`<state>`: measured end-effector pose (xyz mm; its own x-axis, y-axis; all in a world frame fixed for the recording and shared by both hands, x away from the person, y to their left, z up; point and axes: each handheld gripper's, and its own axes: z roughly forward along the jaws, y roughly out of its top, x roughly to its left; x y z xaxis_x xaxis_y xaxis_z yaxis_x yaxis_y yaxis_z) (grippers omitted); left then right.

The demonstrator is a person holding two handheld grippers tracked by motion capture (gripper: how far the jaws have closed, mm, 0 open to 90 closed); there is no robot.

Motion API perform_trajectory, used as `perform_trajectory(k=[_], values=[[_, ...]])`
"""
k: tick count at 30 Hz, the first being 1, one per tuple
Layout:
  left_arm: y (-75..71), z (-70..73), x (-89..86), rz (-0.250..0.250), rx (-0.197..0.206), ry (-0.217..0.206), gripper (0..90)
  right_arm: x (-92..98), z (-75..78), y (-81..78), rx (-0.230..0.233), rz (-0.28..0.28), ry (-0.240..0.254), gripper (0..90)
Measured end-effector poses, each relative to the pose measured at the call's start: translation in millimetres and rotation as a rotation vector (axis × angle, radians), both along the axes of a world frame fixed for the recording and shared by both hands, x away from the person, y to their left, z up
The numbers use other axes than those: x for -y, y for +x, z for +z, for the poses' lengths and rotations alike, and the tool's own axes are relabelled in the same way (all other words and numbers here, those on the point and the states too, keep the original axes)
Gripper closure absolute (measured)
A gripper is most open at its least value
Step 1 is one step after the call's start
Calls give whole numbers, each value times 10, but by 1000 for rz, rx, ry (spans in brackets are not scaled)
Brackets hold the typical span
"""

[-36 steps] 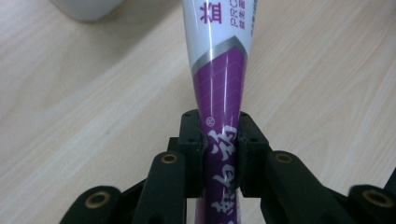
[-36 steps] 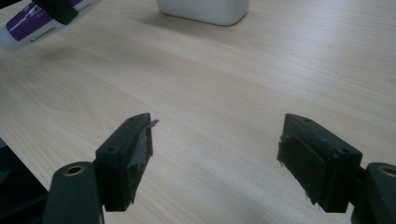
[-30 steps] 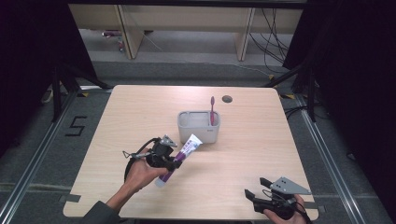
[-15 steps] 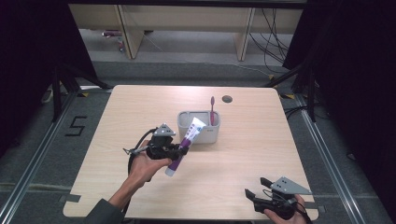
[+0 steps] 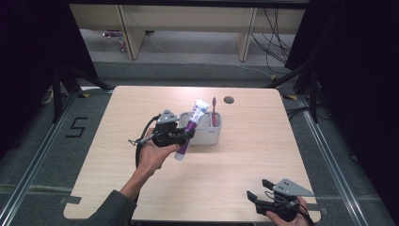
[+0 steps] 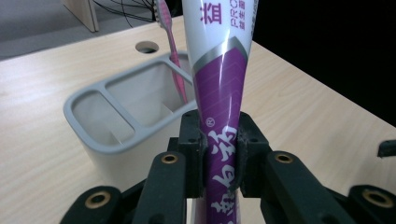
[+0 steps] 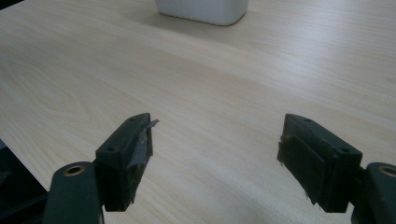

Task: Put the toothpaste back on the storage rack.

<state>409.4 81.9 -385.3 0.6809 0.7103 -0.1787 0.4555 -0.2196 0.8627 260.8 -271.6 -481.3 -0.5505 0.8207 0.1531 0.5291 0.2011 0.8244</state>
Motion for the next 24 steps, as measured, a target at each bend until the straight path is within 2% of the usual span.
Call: perform_trajectory(k=[1, 2, 3, 4, 5, 6, 7, 9, 10, 12, 13, 14, 15, 24], values=[[32, 12, 13, 5, 1, -21, 756, 14, 12, -1, -1, 3, -23, 260], [50, 24, 22, 8, -1, -30, 756, 35, 14, 18, 31, 15, -47, 260], [79, 43, 38, 13, -3, -34, 756, 35, 14, 19, 31, 15, -48, 259], [94, 51, 52, 20, 4, -41, 756, 16, 11, 0, 1, 3, -21, 259], [118, 69, 72, 26, 18, -40, 756, 13, 15, -8, -13, -3, -19, 259], [135, 89, 87, 29, 18, -42, 757, 18, 15, -2, -5, 1, -25, 260], [154, 105, 100, 33, 26, -50, 756, 35, 12, 20, 29, 15, -46, 260], [198, 137, 124, 43, 34, -73, 756, 32, 7, 20, 28, 15, -40, 260], [211, 148, 132, 45, 32, -76, 756, 14, 9, -2, -8, 0, -16, 259], [234, 172, 144, 52, 34, -72, 756, 27, 7, 13, 7, 10, -25, 259], [251, 183, 154, 55, 32, -76, 756, 17, 16, -3, -10, -4, -20, 260], [264, 183, 163, 55, 38, -84, 756, 22, 5, 16, 9, 14, -23, 260], [271, 193, 172, 68, 46, -75, 756, 25, 5, 14, 3, 12, -21, 260], [378, 199, 222, 81, 59, -92, 756, 21, 7, 10, 1, 6, -21, 259]])
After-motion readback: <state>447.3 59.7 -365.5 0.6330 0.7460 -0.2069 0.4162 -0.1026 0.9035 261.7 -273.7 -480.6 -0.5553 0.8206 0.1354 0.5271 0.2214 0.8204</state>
